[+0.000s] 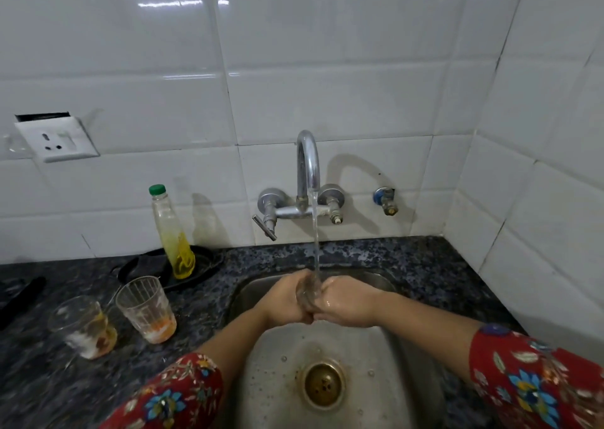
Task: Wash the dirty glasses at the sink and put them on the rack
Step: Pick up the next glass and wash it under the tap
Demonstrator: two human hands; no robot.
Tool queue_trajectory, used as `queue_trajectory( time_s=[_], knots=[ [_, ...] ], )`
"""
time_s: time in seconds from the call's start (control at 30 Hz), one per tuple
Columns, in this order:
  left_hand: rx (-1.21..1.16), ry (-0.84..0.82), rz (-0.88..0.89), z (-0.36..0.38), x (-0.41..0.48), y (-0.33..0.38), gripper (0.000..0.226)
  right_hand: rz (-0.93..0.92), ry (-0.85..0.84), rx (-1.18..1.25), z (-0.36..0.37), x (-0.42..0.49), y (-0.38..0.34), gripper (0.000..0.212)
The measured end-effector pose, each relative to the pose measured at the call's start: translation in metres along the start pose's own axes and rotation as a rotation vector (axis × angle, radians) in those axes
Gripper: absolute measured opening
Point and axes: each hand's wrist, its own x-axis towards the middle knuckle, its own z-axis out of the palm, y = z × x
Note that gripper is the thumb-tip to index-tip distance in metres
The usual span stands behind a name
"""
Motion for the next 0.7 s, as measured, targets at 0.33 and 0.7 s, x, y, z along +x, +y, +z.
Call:
queue_trajectory(
  time_s=[0.33,0.7],
  knots=[
    [-0.301,0.039,0.089,-0.002,0.004,0.014,0.025,0.206,0.273,0.253,-0.009,0.007,-0.005,0.044],
    [0.725,0.152,-0.220,0.002,-0.016,0.029,0.065,1.058,0.426,1.281,0.020,0.050,-0.032,0.044]
  ],
)
